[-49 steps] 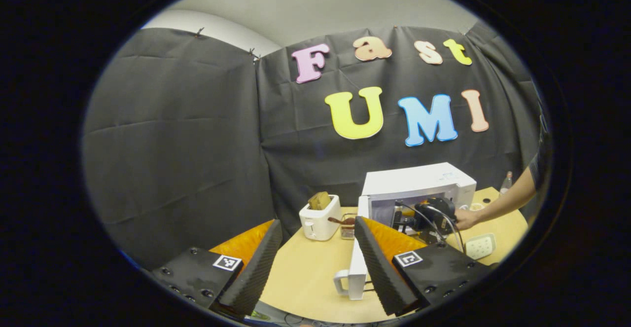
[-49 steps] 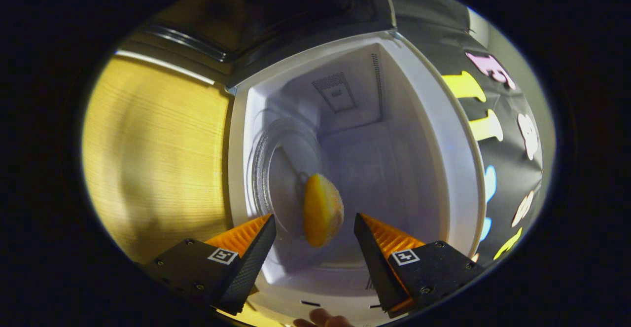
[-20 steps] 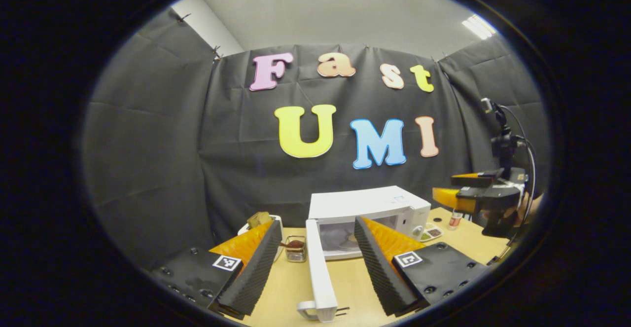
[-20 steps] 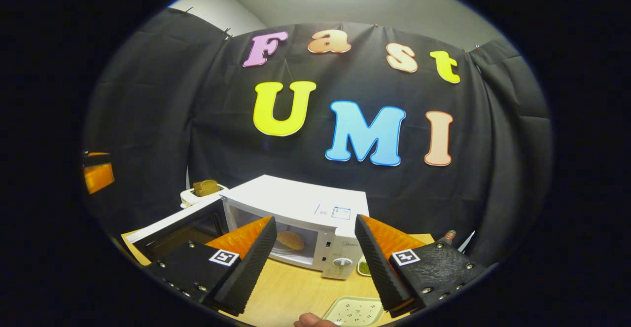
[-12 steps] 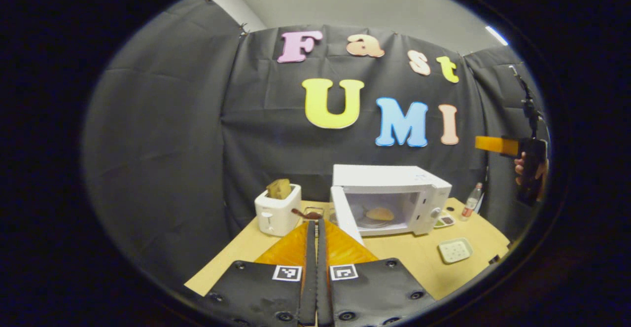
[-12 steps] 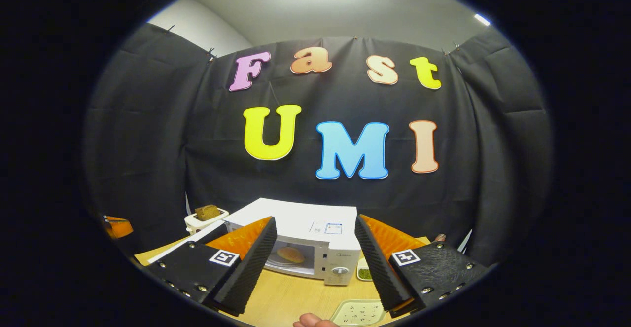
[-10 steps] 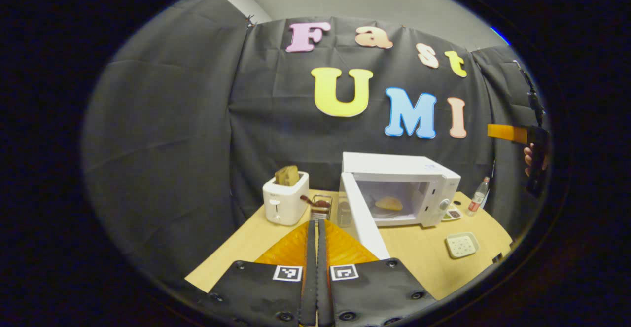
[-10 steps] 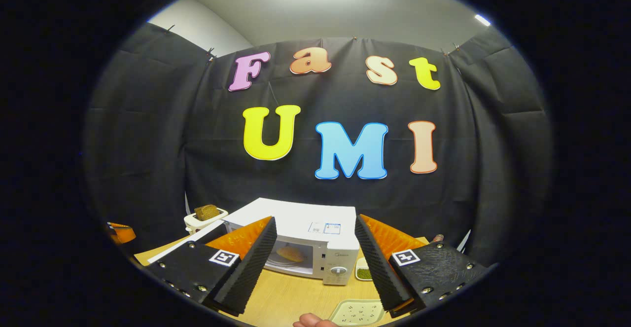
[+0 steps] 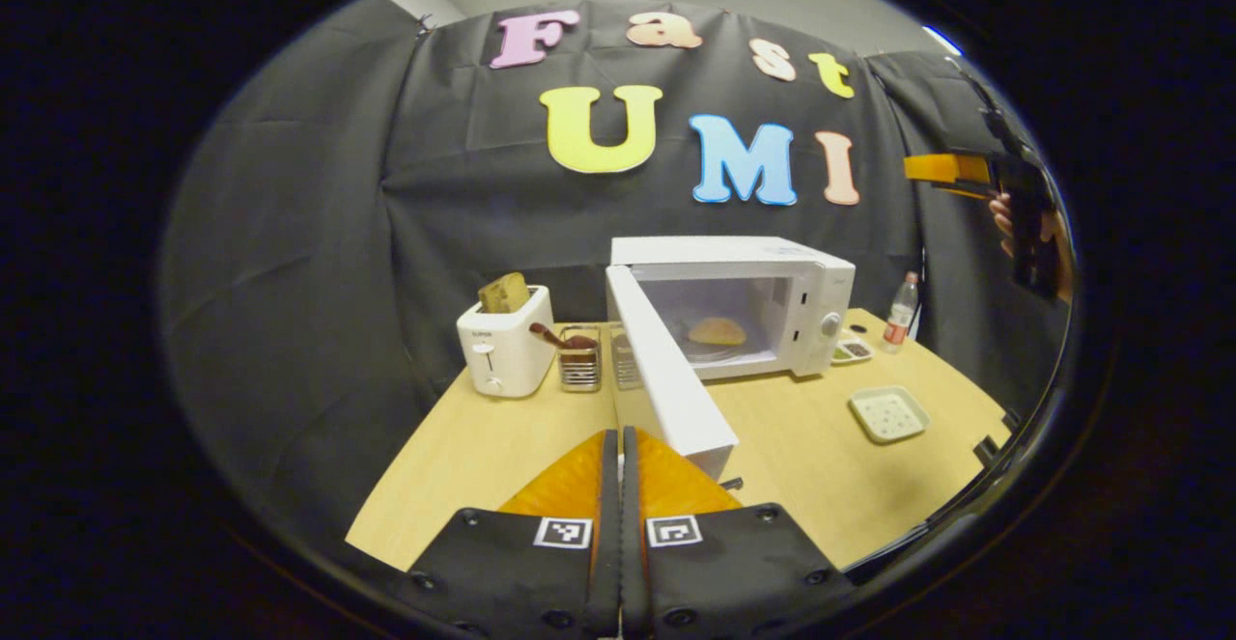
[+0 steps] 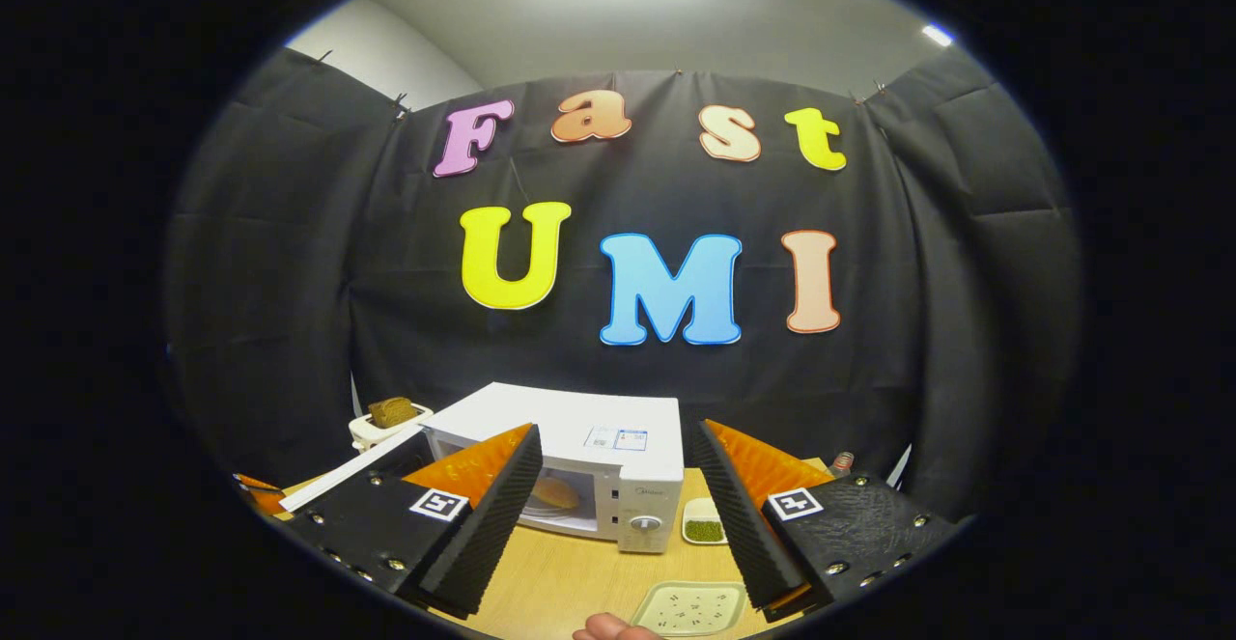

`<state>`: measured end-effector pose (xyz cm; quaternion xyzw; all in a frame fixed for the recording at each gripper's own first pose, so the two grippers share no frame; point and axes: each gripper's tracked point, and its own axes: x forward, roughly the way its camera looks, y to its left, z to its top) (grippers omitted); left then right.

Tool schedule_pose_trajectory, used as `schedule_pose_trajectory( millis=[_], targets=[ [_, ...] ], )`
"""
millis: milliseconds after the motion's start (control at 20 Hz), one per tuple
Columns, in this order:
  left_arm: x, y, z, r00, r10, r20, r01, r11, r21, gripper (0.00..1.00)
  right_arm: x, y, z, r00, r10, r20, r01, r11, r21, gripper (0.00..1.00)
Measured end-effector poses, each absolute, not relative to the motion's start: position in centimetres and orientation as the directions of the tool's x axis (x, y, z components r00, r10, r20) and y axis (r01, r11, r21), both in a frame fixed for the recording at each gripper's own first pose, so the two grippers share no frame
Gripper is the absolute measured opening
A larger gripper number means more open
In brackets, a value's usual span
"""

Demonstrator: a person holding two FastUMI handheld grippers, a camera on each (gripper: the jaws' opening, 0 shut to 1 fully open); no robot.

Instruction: Open the microwave oven with the left hand, put the food in, and close the microwave oven.

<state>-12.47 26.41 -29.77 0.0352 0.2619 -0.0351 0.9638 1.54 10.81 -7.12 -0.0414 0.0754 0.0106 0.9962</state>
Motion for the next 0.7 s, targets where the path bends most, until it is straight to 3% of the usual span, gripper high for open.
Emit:
schedule_pose_trajectory(
  millis=[700],
  targets=[
    [-8.7,14.2,-29.6,0.821,-0.239,-0.518,0.263,0.964,-0.028,0.07,1.6,4.8,-5.3,0.991,-0.081,-0.107,0.075,0.995,-0.058,0.96]
  ],
)
